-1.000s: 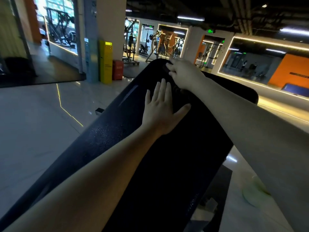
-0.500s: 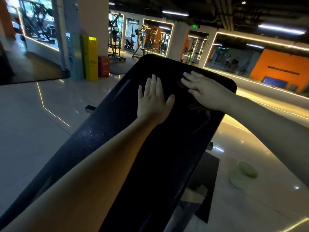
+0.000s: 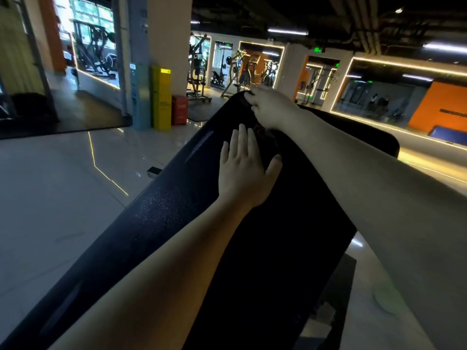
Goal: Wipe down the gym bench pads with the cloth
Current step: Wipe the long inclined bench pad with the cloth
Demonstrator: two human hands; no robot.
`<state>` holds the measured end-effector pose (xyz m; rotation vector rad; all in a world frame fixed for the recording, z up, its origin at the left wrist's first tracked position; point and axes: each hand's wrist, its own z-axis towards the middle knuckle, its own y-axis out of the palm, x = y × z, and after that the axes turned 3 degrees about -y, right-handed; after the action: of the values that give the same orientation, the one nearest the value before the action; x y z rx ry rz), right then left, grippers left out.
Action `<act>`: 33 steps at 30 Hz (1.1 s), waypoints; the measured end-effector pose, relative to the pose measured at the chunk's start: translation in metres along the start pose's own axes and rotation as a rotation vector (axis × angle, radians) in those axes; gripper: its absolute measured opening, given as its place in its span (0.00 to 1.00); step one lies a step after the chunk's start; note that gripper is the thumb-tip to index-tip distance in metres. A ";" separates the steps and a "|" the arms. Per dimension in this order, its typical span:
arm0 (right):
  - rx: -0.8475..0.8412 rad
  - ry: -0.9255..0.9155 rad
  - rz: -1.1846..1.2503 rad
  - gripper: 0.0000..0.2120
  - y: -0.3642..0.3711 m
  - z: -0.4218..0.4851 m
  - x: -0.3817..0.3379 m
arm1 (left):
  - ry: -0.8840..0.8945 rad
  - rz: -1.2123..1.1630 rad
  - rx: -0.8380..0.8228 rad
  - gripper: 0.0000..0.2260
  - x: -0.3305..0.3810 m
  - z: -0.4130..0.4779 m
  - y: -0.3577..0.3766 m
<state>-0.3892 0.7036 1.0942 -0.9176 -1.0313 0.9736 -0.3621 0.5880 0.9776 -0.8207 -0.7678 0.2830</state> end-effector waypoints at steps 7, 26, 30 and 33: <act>-0.096 -0.066 0.073 0.24 -0.011 -0.073 0.014 | -0.002 0.005 -0.026 0.34 0.001 -0.005 -0.004; -0.008 -0.089 0.045 0.23 0.007 0.025 -0.002 | -0.021 0.015 -0.019 0.33 0.001 -0.003 -0.001; -0.028 -0.077 0.058 0.24 0.006 0.039 -0.011 | -0.025 -0.001 -0.022 0.32 0.001 -0.002 -0.003; -0.071 -0.135 0.044 0.24 0.001 0.018 -0.005 | -0.026 0.011 -0.024 0.32 0.000 -0.003 -0.005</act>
<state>-0.4075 0.7018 1.0960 -0.9462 -1.1695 1.0530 -0.3597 0.5827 0.9804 -0.8452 -0.7929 0.2955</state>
